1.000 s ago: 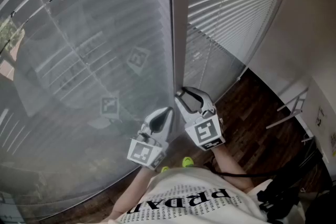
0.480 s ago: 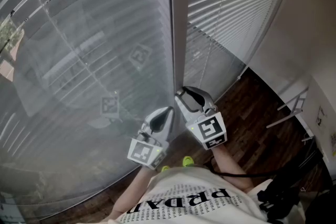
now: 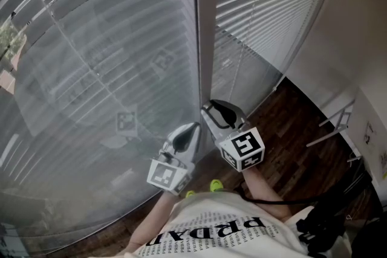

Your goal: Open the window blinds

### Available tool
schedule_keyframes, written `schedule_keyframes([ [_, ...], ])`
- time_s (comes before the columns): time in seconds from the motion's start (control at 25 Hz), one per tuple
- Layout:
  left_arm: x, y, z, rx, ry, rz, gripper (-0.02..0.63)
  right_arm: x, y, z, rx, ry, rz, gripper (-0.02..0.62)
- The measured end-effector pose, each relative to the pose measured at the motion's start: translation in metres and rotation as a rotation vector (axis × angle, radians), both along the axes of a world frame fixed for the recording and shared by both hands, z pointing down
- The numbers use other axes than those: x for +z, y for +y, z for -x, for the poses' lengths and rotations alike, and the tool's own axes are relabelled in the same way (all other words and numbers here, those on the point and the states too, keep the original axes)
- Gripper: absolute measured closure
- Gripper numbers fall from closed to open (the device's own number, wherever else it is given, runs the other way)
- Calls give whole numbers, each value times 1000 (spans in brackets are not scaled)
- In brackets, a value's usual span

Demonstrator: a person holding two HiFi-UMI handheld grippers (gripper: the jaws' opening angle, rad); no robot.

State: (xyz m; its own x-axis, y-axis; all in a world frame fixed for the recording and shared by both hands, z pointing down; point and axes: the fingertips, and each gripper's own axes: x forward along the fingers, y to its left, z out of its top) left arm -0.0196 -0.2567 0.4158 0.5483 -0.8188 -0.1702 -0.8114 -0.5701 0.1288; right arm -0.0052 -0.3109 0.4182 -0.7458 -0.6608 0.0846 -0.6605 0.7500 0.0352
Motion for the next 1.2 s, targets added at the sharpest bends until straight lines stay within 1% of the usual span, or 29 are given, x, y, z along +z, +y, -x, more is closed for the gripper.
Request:
schedule_keyframes([
  [0.12, 0, -1, 0, 1, 1, 3, 612, 0, -1, 0, 1, -28, 22, 466],
  [0.4, -1, 0, 0, 3, -1, -4, 612, 0, -2, -3, -9, -168, 127, 466],
  [0.6, -1, 0, -1, 3, 3, 1, 612, 0, -2, -3, -11, -212, 161, 466],
  [1.04, 0, -1, -2, 3, 3, 2, 612, 0, -2, -3, -5, -193, 139, 466],
  [1.2, 0, -1, -2, 4, 1, 2, 612, -1, -2, -3, -7, -164, 114, 465],
])
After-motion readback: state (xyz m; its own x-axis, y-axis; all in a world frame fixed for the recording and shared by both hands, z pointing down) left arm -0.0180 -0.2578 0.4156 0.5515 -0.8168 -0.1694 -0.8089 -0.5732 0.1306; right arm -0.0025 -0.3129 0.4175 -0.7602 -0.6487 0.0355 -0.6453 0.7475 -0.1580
